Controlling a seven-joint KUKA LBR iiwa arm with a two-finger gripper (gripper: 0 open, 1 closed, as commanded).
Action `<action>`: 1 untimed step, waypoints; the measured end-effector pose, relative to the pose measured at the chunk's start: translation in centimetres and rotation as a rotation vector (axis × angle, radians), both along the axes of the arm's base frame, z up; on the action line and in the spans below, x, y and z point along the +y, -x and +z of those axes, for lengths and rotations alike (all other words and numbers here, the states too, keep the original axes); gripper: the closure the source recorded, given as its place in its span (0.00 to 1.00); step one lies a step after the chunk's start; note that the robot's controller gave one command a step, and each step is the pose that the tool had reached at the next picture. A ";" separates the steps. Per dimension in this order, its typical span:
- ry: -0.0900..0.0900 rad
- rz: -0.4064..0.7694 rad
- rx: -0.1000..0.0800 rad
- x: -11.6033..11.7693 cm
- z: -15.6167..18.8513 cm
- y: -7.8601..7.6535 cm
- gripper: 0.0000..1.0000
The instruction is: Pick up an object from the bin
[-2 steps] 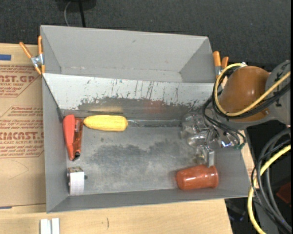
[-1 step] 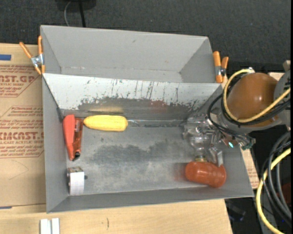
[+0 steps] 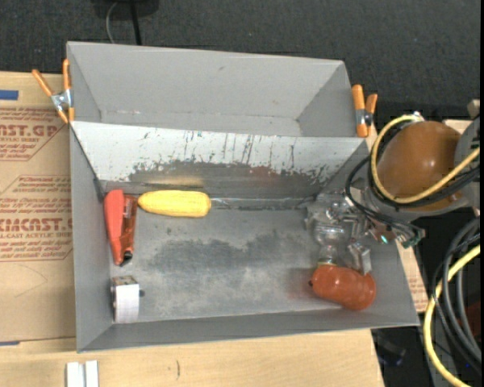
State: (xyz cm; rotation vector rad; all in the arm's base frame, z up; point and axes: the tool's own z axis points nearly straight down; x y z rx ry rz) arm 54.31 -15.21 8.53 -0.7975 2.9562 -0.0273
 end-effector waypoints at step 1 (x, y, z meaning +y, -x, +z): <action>0.008 0.211 0.004 2.6 -1.5 2.1 1.00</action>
Offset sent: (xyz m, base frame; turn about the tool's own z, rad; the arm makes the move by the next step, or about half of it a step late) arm 0.0000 0.0000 0.0000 0.0000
